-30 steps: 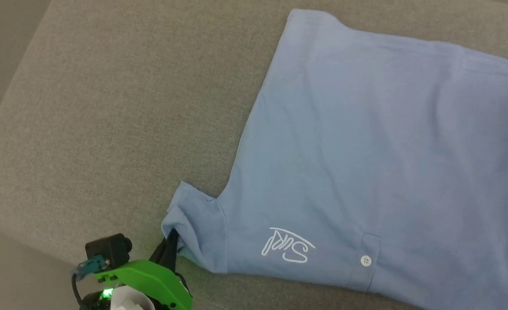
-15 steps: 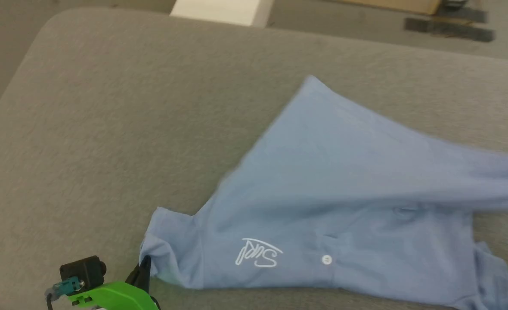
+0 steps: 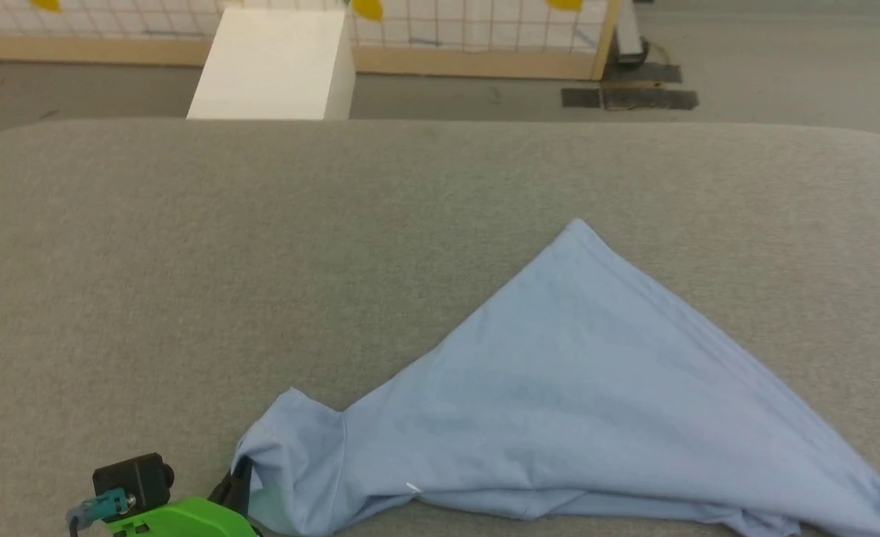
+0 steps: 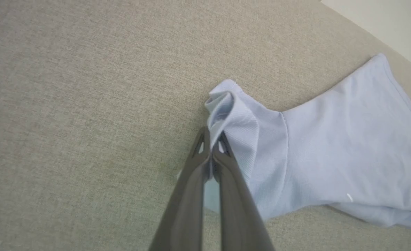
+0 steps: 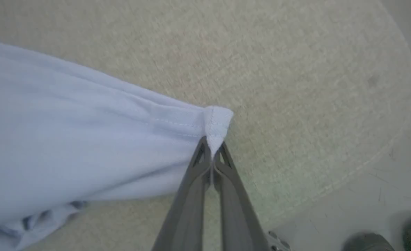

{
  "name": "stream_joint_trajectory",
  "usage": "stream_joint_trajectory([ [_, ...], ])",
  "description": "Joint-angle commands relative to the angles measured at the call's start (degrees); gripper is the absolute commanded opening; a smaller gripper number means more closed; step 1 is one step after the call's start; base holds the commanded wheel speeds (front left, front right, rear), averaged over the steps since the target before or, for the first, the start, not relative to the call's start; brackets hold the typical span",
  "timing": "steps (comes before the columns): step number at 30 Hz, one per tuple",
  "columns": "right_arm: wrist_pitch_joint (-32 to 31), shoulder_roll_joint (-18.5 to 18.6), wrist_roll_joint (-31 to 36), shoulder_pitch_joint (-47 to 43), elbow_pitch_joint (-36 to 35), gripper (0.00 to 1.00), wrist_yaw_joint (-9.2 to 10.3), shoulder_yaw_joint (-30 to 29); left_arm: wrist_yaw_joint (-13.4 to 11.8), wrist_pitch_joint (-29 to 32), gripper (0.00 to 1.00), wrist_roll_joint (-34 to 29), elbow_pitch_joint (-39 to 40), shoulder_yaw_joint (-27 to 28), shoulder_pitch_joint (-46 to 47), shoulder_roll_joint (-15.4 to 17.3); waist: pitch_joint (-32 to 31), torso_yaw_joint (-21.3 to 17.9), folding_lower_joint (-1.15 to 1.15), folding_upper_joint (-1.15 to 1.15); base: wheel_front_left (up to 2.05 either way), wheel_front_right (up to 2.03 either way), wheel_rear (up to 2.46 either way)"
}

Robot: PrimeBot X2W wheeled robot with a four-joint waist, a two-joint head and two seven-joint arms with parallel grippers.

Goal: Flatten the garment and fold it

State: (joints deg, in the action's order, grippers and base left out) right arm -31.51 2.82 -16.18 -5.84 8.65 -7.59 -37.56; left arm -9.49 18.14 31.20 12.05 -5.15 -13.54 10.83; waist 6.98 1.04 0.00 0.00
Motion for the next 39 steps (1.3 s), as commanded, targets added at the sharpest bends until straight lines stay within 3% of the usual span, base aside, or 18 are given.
stream_joint_trajectory([
  [1,-2.0,0.1,-0.3,-0.8,0.6,0.0,0.1,-0.1,-0.3,0.1,0.0,0.5,0.1,-0.1,-0.7,0.3,-1.7,-1.4,0.0,0.0,0.0,0.0,0.0],
  [5,-7.2,0.1,-0.4,-1.6,1.7,0.0,0.1,0.1,-0.2,0.4,0.0,0.6,-0.1,-0.4,-1.1,0.4,-2.4,-1.4,0.0,0.0,0.0,0.0,0.0],
  [6,-7.7,0.1,-0.3,-1.7,1.6,0.12,0.1,0.0,-0.2,0.4,0.0,0.6,-0.1,-0.5,-1.2,0.5,-2.6,-1.3,0.0,0.0,0.0,0.0,0.0],
  [7,-7.7,0.1,-0.2,-1.7,1.4,0.35,0.1,0.0,-0.1,0.5,0.0,0.6,-0.2,-0.6,-1.2,0.5,-2.7,-1.3,0.0,0.0,0.0,0.0,0.0],
  [8,-7.4,0.1,0.0,-1.7,1.0,0.49,0.1,0.2,-0.1,0.5,0.0,0.6,-0.2,-0.6,-1.3,0.5,-2.8,-1.2,0.0,0.0,0.0,0.0,0.0],
  [9,-7.0,0.1,0.2,-1.7,0.6,1.0,0.1,0.4,-0.1,0.5,0.0,0.7,-0.2,-0.7,-1.3,0.6,-2.9,-1.1,0.0,0.0,0.0,0.0,0.0],
  [15,5.5,0.1,3.1,1.7,-6.1,1.0,0.1,3.3,0.3,0.3,0.0,0.9,-0.3,-1.0,-1.3,0.7,-2.9,-0.4,0.0,0.0,0.0,0.0,0.0],
  [20,17.1,0.1,5.2,7.2,-9.2,1.0,0.1,12.6,0.3,0.0,0.0,1.0,-0.2,-1.1,-0.8,0.6,-2.0,0.1,0.0,0.0,0.0,0.0,0.0],
  [26,27.6,4.6,2.7,18.0,-3.0,1.0,0.1,27.2,0.7,-0.5,0.0,1.0,-0.4,-1.6,1.2,0.4,0.4,1.5,0.0,0.0,0.0,0.0,0.0],
  [33,25.1,10.4,-1.4,32.1,11.7,1.0,0.1,41.4,1.4,-1.2,0.0,0.7,-1.3,-3.1,4.4,-0.4,4.5,5.1,0.0,0.0,0.0,0.0,0.0],
  [39,16.2,12.0,-2.8,41.9,24.0,1.0,0.1,46.2,2.1,-2.4,0.0,0.7,-2.7,-4.4,7.0,-1.6,8.0,8.9,0.0,0.0,0.0,0.0,0.0],
])
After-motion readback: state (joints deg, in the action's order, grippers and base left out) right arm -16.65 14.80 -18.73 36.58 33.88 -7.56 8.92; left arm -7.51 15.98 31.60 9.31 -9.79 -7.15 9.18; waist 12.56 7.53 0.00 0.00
